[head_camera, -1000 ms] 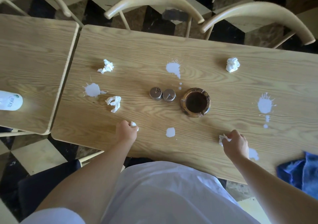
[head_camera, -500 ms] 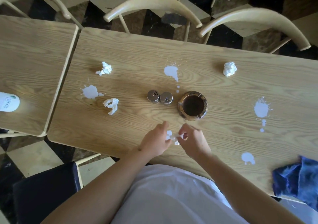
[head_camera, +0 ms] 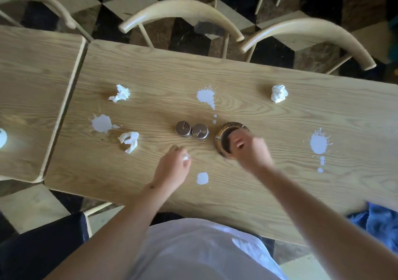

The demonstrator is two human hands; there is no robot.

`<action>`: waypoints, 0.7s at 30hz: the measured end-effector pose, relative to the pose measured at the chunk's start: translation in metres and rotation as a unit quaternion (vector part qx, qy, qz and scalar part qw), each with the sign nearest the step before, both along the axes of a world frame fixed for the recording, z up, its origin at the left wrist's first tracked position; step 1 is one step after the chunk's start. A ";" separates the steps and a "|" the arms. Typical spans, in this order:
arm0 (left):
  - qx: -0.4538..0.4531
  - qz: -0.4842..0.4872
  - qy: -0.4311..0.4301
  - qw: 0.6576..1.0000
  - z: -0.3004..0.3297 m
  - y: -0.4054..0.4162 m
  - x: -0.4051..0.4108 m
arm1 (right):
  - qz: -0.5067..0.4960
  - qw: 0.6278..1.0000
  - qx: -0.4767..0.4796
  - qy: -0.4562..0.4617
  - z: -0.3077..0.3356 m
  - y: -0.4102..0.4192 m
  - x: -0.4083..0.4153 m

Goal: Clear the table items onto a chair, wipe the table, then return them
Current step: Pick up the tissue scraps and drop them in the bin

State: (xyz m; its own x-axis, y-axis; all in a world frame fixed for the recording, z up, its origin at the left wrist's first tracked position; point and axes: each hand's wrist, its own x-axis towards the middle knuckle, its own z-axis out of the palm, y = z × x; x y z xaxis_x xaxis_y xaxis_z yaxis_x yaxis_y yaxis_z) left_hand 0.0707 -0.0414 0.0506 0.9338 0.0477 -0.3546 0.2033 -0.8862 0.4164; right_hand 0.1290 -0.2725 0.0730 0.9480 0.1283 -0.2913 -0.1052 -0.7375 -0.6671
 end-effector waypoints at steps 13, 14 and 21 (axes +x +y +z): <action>0.062 0.254 0.031 0.965 -0.049 0.122 0.017 | -0.052 0.960 -0.272 0.037 -0.057 -0.085 0.166; 0.057 0.243 0.027 0.968 -0.053 0.122 0.019 | -0.045 0.961 -0.271 0.040 -0.061 -0.085 0.168; 0.058 0.251 0.053 0.965 -0.070 0.126 0.025 | -0.058 0.968 -0.240 0.038 -0.076 -0.090 0.168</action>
